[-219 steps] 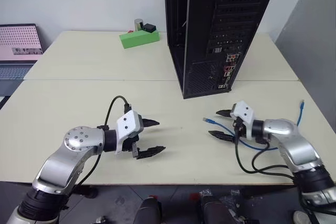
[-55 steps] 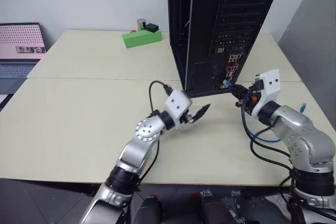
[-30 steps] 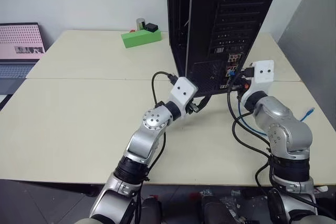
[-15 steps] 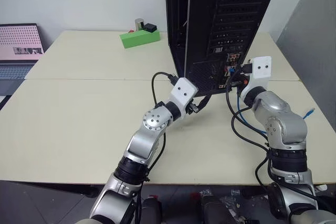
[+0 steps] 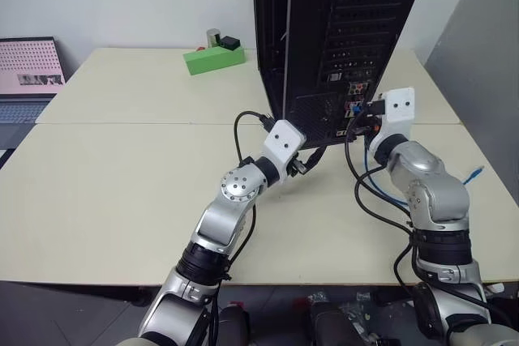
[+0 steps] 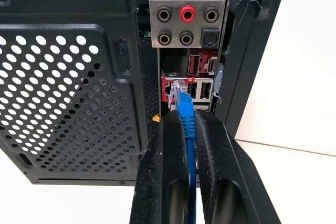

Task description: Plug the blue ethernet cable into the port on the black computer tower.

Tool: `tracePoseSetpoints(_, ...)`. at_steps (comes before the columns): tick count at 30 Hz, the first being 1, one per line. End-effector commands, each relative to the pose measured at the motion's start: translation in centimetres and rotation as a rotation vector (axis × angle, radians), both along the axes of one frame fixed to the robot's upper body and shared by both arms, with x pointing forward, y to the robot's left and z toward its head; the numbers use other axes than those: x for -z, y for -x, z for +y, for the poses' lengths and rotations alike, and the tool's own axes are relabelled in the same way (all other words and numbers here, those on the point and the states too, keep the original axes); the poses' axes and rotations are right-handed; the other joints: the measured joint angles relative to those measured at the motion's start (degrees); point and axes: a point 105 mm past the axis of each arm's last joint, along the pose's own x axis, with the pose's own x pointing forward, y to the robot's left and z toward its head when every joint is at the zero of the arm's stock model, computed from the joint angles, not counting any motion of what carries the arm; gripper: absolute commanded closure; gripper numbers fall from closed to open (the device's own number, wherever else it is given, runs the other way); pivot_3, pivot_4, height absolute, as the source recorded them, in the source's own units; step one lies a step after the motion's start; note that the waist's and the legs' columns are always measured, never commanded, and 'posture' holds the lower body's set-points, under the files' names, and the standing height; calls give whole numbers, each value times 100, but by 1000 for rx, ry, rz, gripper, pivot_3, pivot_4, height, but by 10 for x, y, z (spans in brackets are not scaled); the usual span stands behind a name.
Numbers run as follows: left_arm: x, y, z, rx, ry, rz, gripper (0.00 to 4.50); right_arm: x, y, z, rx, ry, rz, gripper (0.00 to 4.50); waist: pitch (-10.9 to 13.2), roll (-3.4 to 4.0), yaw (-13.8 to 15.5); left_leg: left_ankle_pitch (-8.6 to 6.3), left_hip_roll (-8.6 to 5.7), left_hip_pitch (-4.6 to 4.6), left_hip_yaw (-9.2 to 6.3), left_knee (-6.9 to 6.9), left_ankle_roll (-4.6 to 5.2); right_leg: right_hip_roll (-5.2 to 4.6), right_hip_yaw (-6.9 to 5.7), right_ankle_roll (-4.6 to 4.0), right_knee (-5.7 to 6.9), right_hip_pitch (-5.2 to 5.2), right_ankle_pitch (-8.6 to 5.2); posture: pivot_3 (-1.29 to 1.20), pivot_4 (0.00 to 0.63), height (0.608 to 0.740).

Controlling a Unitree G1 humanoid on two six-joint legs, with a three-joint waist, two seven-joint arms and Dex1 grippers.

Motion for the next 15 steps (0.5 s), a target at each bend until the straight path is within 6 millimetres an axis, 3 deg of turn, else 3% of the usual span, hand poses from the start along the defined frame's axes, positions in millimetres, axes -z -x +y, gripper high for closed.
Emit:
tracePoseSetpoints(1,-14,5,-2,10,18,-59,933,-21,1,5,-12,29,-84,4500,0,0,-9,0,0,0,0,0,0,0,0,0,0,0,0,0,150,740)
tracePoseSetpoints(15,-12,4,-1,6,18,-58,933,-14,2,10,-21,95,-86,4500,0,0,-31,0,0,0,0,0,0,0,0,0,0,-1,0,0,150,740)
